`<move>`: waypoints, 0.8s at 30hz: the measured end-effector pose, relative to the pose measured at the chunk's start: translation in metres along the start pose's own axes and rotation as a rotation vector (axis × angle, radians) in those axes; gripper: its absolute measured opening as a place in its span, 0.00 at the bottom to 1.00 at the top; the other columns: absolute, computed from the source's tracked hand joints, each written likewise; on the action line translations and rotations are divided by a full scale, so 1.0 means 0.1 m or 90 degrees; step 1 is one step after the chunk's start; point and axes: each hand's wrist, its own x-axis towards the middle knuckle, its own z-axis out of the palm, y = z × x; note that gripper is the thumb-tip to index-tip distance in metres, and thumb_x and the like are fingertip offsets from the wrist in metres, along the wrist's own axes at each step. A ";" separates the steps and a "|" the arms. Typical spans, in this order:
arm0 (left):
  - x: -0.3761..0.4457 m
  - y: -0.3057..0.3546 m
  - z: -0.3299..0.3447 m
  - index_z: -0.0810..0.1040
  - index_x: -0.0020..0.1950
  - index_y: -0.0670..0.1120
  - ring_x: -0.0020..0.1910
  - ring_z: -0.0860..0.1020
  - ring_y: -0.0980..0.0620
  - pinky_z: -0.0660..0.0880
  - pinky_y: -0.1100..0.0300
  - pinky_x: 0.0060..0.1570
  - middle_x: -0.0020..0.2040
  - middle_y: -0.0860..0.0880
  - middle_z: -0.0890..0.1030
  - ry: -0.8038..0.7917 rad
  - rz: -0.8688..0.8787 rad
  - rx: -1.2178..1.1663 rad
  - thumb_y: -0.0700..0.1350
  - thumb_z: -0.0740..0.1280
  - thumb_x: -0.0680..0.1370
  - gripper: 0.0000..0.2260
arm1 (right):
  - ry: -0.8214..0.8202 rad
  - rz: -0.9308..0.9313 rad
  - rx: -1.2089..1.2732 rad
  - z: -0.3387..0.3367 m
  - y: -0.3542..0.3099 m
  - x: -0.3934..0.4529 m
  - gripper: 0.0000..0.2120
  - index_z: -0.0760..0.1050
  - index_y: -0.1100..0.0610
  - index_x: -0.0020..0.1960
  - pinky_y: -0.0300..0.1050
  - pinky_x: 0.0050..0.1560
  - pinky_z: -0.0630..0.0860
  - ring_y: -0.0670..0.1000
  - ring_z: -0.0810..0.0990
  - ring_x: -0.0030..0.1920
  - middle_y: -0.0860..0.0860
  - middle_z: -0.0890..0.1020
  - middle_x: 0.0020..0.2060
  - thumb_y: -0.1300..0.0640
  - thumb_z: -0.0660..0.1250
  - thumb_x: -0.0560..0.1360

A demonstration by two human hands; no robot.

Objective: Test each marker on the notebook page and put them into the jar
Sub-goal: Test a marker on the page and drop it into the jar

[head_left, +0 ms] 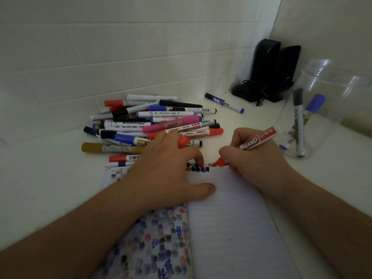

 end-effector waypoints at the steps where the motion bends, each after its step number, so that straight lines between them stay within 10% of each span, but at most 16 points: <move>1: 0.00 0.00 0.00 0.72 0.58 0.67 0.53 0.60 0.57 0.63 0.58 0.54 0.49 0.59 0.60 -0.001 0.001 -0.001 0.78 0.61 0.65 0.26 | -0.002 0.007 -0.003 0.01 0.00 0.00 0.10 0.73 0.61 0.34 0.43 0.29 0.75 0.50 0.78 0.26 0.58 0.81 0.28 0.63 0.73 0.70; 24: 0.04 -0.05 0.07 0.71 0.58 0.67 0.53 0.63 0.56 0.66 0.57 0.55 0.49 0.61 0.62 0.009 0.017 -0.014 0.78 0.60 0.64 0.27 | -0.006 0.008 -0.039 0.05 0.05 0.04 0.11 0.70 0.58 0.34 0.40 0.27 0.74 0.49 0.78 0.24 0.61 0.80 0.29 0.62 0.72 0.69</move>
